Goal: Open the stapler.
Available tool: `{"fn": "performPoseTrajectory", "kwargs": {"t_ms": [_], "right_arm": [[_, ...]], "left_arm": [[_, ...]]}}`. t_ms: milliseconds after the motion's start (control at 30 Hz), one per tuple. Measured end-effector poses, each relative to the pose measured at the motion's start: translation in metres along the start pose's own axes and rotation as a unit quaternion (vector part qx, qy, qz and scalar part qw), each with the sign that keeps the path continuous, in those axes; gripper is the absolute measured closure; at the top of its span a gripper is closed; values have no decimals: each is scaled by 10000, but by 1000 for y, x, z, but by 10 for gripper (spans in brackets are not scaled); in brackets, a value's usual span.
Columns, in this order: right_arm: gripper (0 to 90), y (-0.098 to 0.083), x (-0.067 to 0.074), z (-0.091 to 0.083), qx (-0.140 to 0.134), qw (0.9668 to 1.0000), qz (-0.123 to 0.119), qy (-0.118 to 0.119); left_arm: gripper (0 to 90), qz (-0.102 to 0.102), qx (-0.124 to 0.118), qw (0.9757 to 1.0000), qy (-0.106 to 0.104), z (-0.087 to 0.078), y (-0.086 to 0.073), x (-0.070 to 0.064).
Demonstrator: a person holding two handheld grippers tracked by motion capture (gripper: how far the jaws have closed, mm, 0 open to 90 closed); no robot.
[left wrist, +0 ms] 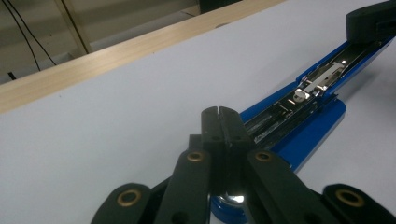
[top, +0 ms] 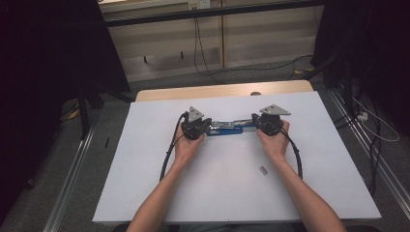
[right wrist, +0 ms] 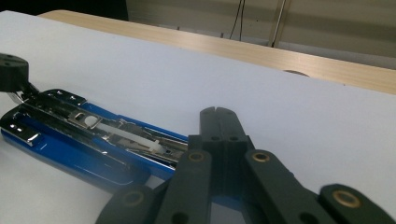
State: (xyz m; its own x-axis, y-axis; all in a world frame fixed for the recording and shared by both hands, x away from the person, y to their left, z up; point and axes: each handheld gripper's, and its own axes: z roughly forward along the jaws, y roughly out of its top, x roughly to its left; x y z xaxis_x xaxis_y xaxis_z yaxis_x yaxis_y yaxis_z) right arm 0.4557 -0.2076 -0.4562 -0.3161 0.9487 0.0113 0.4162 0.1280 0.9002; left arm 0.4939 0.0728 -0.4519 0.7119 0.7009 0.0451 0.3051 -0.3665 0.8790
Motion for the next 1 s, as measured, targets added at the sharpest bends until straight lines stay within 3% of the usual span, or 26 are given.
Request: {"fn": "performPoseTrajectory", "kwargs": {"t_ms": [367,467,533,633,700,733,767,867,1000], "right_arm": [[900,0,-1,0,-8,9999,58,122],[900,0,-2,-1,-13,9998,85,195],[900,0,-3,-2,-26,9997,103,211],[892,1,-4,-3,-38,9998,79,169],[877,2,-5,-5,-72,9998,78,169],[870,2,-5,-5,-78,9998,83,163],[859,3,-5,-6,-94,9998,92,172],[823,4,-6,-8,-119,9997,85,192],[757,4,-7,-11,-102,9995,118,277]], "left_arm": [[863,-40,-63,9999,-73,1,0,-2],[807,-121,-47,9999,-114,2,0,-5],[778,-29,-57,9999,-139,2,0,-6],[732,-177,-119,9996,-171,2,1,-6],[682,-119,-155,9998,-80,0,3,-8],[617,-111,-171,9998,55,0,4,-9],[553,-111,-190,9997,64,-1,4,-8],[546,-250,-166,9995,-43,-2,4,-6],[446,-438,-156,9989,-99,-5,4,-1]]}}
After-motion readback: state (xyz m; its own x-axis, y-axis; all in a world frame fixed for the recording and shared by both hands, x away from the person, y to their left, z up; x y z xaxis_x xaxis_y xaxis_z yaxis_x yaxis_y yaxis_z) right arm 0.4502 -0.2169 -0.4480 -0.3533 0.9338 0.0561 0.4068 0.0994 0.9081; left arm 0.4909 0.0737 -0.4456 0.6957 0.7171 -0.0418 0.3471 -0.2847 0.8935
